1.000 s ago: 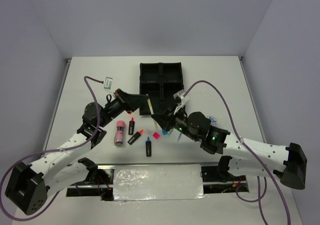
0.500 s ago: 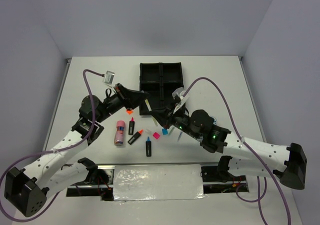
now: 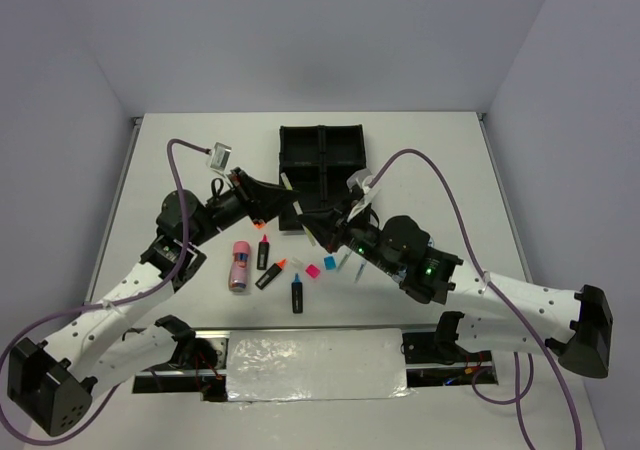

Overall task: Sort the stationery into containers
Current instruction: Close the pen cap on the pen.

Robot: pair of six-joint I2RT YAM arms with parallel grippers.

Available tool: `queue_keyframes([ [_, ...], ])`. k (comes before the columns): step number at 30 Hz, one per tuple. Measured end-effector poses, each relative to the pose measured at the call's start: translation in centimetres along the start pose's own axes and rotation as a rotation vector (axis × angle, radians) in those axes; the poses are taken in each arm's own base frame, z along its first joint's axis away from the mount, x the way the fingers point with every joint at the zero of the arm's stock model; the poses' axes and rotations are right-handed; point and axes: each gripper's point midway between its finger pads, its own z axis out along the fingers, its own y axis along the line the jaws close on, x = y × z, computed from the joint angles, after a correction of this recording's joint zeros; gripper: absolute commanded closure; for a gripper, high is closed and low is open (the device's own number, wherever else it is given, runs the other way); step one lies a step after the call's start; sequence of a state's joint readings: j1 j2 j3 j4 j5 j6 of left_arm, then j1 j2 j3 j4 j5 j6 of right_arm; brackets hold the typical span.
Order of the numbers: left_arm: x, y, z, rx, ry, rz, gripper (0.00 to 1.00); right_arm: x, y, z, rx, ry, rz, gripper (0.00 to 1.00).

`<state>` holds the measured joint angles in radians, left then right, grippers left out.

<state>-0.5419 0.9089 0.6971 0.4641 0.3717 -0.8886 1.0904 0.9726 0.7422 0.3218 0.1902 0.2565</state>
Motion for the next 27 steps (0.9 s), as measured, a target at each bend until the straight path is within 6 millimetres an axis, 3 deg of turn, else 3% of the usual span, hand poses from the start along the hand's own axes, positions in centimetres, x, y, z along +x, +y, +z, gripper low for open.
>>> queue_keyframes([
  [3,-0.1,-0.2,-0.1,0.007,-0.001,0.003,0.68,-0.2,-0.1,0.1,0.007,-0.005,0.002,1.0],
  [4,-0.1,-0.3,-0.2,0.01,-0.001,0.004,0.83,-0.2,0.0,0.1,0.007,-0.005,0.004,1.0],
  [7,-0.1,-0.8,-0.2,0.025,0.001,0.009,0.99,-0.1,0.1,0.3,0.0,0.002,0.002,1.0],
  [11,0.1,-0.9,-0.3,0.031,0.012,0.028,1.0,0.2,0.2,0.4,-0.003,0.009,0.002,1.0],
  [13,0.2,-1.0,-0.3,0.039,0.02,0.035,1.0,0.3,0.2,0.5,-0.004,0.013,0.002,0.91],
  [14,0.2,-1.1,-0.4,0.044,0.023,0.045,1.0,0.3,0.2,0.6,-0.005,0.022,0.001,0.79],
  [16,-0.1,-1.2,-0.4,0.054,0.023,0.086,1.0,0.2,0.1,1.1,-0.009,0.052,0.005,0.66],
  [20,0.0,-2.7,-0.5,0.115,0.054,0.145,1.0,-1.0,1.1,2.5,-0.072,0.068,0.027,0.54],
  [25,0.2,-4.2,-0.5,0.17,0.082,0.201,1.0,0.1,2.3,2.5,-0.143,0.122,0.037,0.57],
  [27,0.4,-4.4,-0.6,0.179,0.091,0.209,1.0,0.4,2.5,2.3,-0.157,0.136,0.037,0.76],
])
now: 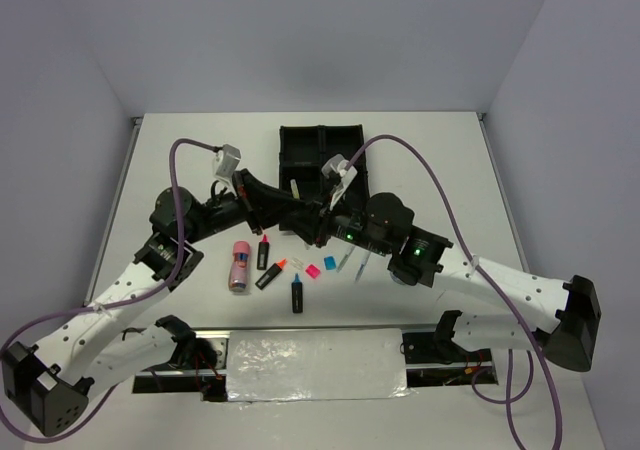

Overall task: Sort the stationery into containers
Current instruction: Close the pen cap on the pen.

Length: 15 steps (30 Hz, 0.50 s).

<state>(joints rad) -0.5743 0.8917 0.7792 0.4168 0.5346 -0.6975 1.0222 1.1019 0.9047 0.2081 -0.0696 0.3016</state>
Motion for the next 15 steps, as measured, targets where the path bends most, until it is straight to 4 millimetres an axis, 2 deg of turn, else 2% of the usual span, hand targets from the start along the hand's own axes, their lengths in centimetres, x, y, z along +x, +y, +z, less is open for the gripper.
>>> queue_keyframes([
  [1,0.1,0.0,0.0,0.002,0.004,0.009,1.0,0.0,0.1,0.0,-0.005,0.002,-0.001,0.85],
  [2,0.2,-0.1,0.0,0.006,0.009,0.011,1.0,0.1,0.1,0.0,-0.004,0.005,0.0,1.0],
  [5,0.3,-0.1,-0.1,0.0,0.015,0.006,0.85,0.2,0.1,-0.1,-0.011,0.011,0.001,1.0],
  [6,0.2,-0.1,-0.1,0.0,0.015,0.009,0.71,0.2,0.2,-0.1,-0.013,0.011,0.002,1.0],
  [10,0.1,0.0,0.0,-0.008,0.01,0.023,0.4,-0.1,0.5,-0.2,-0.024,0.002,0.01,1.0],
  [11,0.0,0.2,0.0,-0.016,0.006,0.029,0.28,-0.2,0.5,-0.3,-0.025,-0.002,0.011,1.0],
  [15,-0.8,0.5,0.1,-0.058,-0.011,0.037,0.2,-0.7,0.6,-0.5,-0.025,-0.016,0.011,1.0],
])
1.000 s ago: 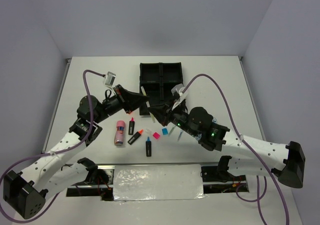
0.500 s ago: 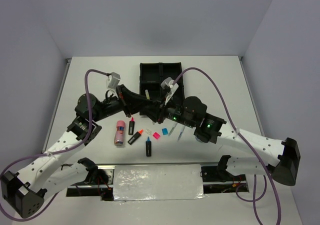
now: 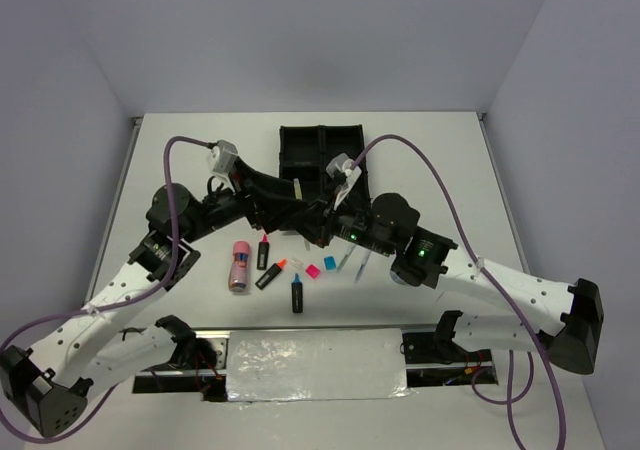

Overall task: Sort the stationery into containers
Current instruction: Close the pen cap on the pen.

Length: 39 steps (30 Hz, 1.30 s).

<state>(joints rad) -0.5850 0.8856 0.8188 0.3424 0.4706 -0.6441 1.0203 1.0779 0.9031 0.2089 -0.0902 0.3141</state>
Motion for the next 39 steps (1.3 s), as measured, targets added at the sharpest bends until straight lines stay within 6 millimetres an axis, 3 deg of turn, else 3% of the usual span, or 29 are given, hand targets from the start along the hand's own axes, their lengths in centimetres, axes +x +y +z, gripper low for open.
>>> queue_keyframes([
  [12,-4.1,-1.6,-0.7,-0.02,-0.107,0.074,0.29,0.8,-0.4,0.2,0.014,0.026,0.004,1.0],
  [21,-4.0,-0.7,0.1,-0.042,-0.096,0.069,0.37,0.8,-0.2,0.2,0.008,0.036,0.003,1.0],
  [32,-3.0,-0.5,0.7,-0.026,-0.058,0.035,0.99,1.0,-0.4,0.7,0.011,0.055,-0.006,1.0],
  [39,-4.5,-0.8,0.9,-0.009,-0.128,0.035,1.0,-1.3,-0.8,1.2,0.039,0.07,-0.063,1.0],
])
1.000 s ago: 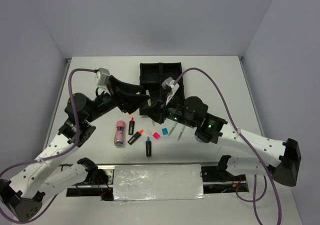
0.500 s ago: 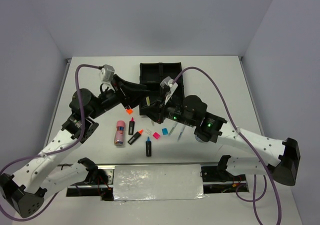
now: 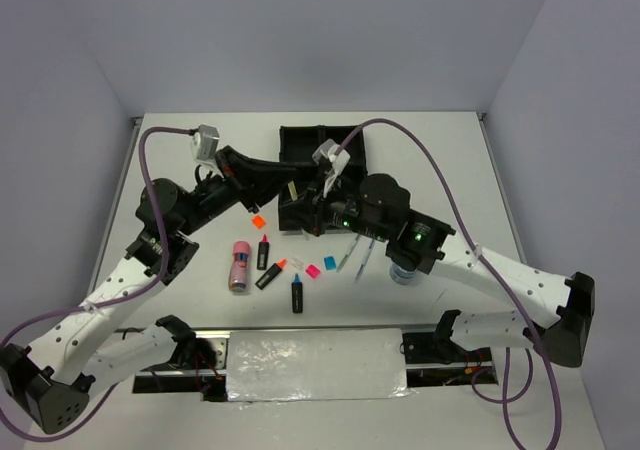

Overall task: Sort the stationery into containers
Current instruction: Close the pen cap on the pen.

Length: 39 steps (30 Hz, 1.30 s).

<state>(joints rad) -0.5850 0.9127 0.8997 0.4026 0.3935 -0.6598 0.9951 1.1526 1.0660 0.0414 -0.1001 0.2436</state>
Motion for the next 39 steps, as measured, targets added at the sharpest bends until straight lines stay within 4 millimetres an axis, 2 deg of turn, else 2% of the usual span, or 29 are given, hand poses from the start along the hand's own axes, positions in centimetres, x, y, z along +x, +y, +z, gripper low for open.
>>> queue_keyframes([
  [4,-1.2,0.2,0.2,-0.021,-0.095,0.018,1.0,-1.7,-0.2,0.5,-0.008,0.041,-0.032,1.0],
  [9,-1.9,0.2,0.5,-0.049,-0.213,0.015,1.0,-2.5,0.2,1.3,-0.042,0.124,-0.04,1.0],
  [13,-1.9,0.5,0.4,-0.078,-0.261,0.007,1.0,-2.1,0.3,1.6,-0.053,0.182,-0.029,1.0],
  [17,-1.9,0.9,0.0,-0.144,-0.236,0.014,1.0,-1.4,0.1,1.7,-0.061,0.19,-0.028,1.0],
  [20,-1.6,1.4,-0.2,-0.238,-0.163,0.009,0.81,-0.3,-0.3,1.9,-0.068,0.148,-0.027,1.0],
  [21,-1.1,1.7,-0.3,-0.276,-0.125,0.004,0.7,0.3,-0.5,1.8,-0.065,0.139,-0.02,1.0],
  [22,-0.6,2.2,-0.3,-0.313,-0.091,0.002,0.63,1.0,-1.0,1.7,-0.055,0.13,-0.012,1.0],
  [23,0.1,2.8,-0.2,-0.356,-0.047,-0.005,0.42,1.7,-1.6,1.6,-0.038,0.119,-0.006,1.0],
  [24,0.7,3.4,-0.3,-0.396,-0.012,-0.004,0.26,2.3,-2.2,1.5,-0.016,0.118,0.003,1.0],
  [26,1.2,4.6,-0.6,-0.483,0.027,-0.016,0.02,3.5,-3.9,1.2,0.045,0.119,0.03,1.0],
  [29,-0.2,5.8,-1.2,-0.618,0.023,-0.035,0.01,4.5,-6.5,0.9,0.133,0.122,0.076,1.0],
  [32,-3.4,6.2,-1.9,-0.74,-0.012,-0.043,0.01,4.7,-10.3,0.3,0.23,0.121,0.141,1.0],
  [34,-5.6,6.0,-2.3,-0.799,-0.034,-0.039,0.01,5.2,-14.8,-0.2,0.365,0.137,0.192,1.0],
  [36,-6.9,5.9,-3.1,-0.846,-0.044,-0.025,0.01,6.0,-18.9,-0.4,0.504,0.177,0.238,1.0],
  [39,-5.9,6.4,-5.1,-0.898,0.013,0.004,0.01,7.4,-25.1,0.1,0.718,0.268,0.288,1.0],
])
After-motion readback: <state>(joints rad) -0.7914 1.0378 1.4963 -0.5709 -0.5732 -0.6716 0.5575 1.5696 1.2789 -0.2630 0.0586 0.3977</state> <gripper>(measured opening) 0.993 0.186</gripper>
